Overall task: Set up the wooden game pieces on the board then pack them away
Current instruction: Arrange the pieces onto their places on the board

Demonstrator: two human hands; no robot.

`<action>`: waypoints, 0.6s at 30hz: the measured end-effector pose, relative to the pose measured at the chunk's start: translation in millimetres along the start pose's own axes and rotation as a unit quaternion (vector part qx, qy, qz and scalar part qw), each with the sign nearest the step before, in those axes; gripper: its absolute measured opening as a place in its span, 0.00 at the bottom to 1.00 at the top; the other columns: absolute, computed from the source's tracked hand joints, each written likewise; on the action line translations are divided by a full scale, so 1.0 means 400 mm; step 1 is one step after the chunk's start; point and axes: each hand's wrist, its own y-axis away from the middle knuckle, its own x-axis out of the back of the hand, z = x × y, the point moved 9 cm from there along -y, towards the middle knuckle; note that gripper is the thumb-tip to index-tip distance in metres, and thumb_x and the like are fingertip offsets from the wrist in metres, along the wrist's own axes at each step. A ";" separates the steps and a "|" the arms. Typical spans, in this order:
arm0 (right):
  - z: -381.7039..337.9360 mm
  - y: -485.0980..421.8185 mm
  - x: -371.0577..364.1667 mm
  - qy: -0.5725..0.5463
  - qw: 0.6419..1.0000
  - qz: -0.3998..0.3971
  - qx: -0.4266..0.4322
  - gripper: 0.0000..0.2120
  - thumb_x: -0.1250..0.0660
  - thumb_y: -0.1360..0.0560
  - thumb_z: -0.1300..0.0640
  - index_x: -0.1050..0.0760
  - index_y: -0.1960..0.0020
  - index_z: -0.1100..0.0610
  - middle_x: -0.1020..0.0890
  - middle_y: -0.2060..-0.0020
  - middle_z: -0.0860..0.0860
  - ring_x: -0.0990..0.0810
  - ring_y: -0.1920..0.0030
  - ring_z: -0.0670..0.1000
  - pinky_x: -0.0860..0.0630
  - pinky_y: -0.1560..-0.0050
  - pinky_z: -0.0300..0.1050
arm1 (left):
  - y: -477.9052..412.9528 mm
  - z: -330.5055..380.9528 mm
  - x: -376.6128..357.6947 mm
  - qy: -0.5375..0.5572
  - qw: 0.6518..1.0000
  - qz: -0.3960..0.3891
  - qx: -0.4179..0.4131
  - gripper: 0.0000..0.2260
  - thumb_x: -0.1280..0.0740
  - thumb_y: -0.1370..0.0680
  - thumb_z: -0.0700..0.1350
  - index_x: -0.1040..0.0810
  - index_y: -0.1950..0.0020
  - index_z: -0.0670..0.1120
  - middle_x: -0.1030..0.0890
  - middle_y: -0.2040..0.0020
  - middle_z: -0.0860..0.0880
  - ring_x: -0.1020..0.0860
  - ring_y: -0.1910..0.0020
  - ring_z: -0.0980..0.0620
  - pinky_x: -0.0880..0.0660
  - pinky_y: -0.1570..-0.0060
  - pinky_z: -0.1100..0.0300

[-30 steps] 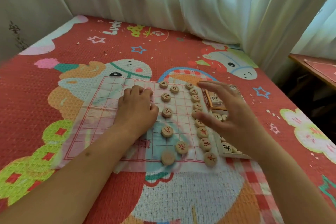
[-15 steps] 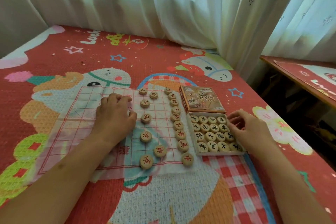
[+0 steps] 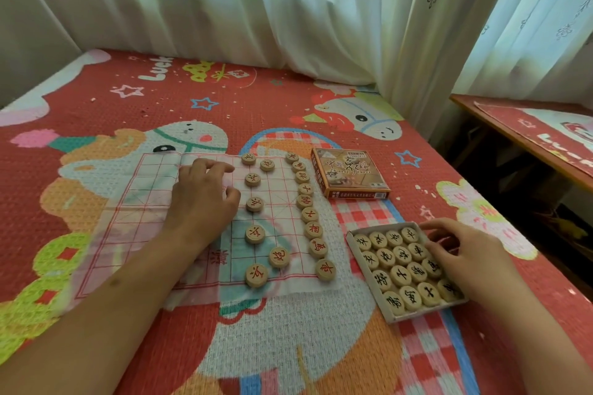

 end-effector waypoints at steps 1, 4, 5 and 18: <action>-0.008 0.009 0.015 0.005 1.000 0.022 0.011 0.08 0.29 0.26 0.58 0.20 0.48 0.50 0.20 0.60 0.43 0.23 0.60 0.40 0.32 0.64 0.32 | 0.000 -0.001 -0.001 -0.002 1.000 -0.001 0.000 0.17 0.35 0.24 0.44 0.24 0.34 0.46 0.26 0.37 0.43 0.32 0.36 0.41 0.30 0.40 0.47; -0.057 0.010 0.043 0.034 0.996 0.062 0.054 0.04 0.27 0.28 0.56 0.22 0.55 0.50 0.22 0.62 0.42 0.24 0.63 0.40 0.34 0.66 0.31 | -0.001 -0.001 -0.005 -0.004 1.000 -0.002 -0.002 0.17 0.34 0.24 0.44 0.24 0.35 0.46 0.26 0.37 0.43 0.32 0.36 0.41 0.30 0.40 0.47; -0.069 0.001 0.036 0.047 0.996 0.048 0.063 0.04 0.27 0.28 0.55 0.22 0.56 0.50 0.22 0.63 0.42 0.24 0.63 0.41 0.33 0.66 0.32 | -0.001 0.000 -0.005 -0.004 1.000 -0.002 -0.004 0.17 0.34 0.24 0.44 0.24 0.35 0.46 0.26 0.37 0.43 0.32 0.36 0.41 0.31 0.40 0.47; -0.089 -0.051 -0.033 0.125 0.991 -0.037 0.044 0.05 0.29 0.28 0.56 0.25 0.56 0.50 0.21 0.58 0.47 0.23 0.56 0.48 0.23 0.60 0.45 | 0.002 0.001 -0.003 0.015 1.000 -0.005 0.000 0.17 0.35 0.23 0.44 0.25 0.34 0.46 0.27 0.37 0.44 0.34 0.35 0.41 0.31 0.39 0.48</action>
